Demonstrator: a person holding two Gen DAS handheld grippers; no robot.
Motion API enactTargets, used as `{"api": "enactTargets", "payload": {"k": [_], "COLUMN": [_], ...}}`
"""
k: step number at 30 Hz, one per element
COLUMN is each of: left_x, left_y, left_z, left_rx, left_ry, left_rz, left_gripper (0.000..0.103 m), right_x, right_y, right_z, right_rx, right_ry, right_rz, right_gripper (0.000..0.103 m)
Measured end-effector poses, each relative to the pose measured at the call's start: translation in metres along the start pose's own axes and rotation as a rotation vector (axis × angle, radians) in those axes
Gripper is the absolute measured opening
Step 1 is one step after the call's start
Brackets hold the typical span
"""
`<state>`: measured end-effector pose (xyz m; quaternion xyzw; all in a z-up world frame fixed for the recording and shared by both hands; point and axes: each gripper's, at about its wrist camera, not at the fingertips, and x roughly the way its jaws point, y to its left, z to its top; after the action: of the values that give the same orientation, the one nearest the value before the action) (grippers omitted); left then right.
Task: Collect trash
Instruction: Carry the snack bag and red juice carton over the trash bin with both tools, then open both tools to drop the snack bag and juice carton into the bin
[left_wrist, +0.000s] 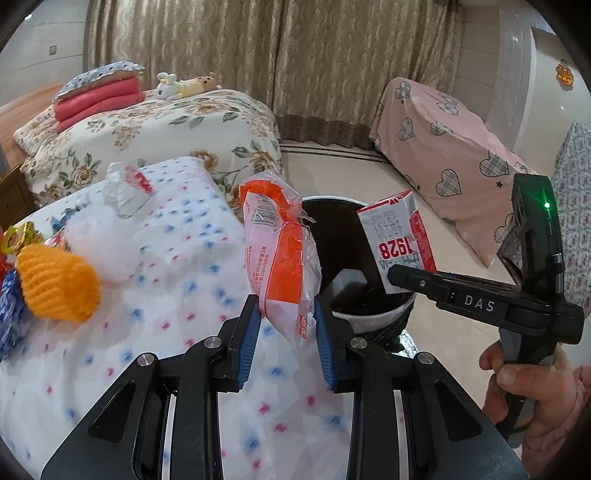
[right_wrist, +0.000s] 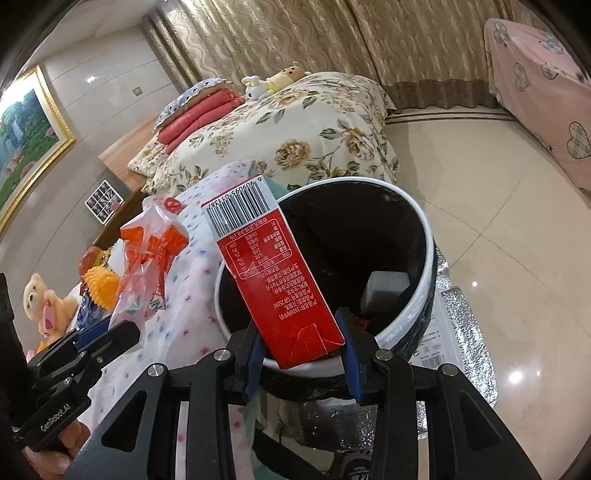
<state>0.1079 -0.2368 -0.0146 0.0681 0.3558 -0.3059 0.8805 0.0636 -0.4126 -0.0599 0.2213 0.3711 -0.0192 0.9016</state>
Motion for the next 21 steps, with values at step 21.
{"api": "enactTargets", "payload": {"k": [21], "left_x": [0.037], "left_y": [-0.018], "left_z": [0.023], "left_rx": [0.027], "left_ry": [0.047], "left_rz": [-0.022], "left_gripper": [0.028], "right_x": [0.014], "right_y": [-0.02], "right_z": [0.02], "right_rx": [0.02], "right_ry": [0.03], "right_rz": [-0.029], "right_gripper": [0.037]}}
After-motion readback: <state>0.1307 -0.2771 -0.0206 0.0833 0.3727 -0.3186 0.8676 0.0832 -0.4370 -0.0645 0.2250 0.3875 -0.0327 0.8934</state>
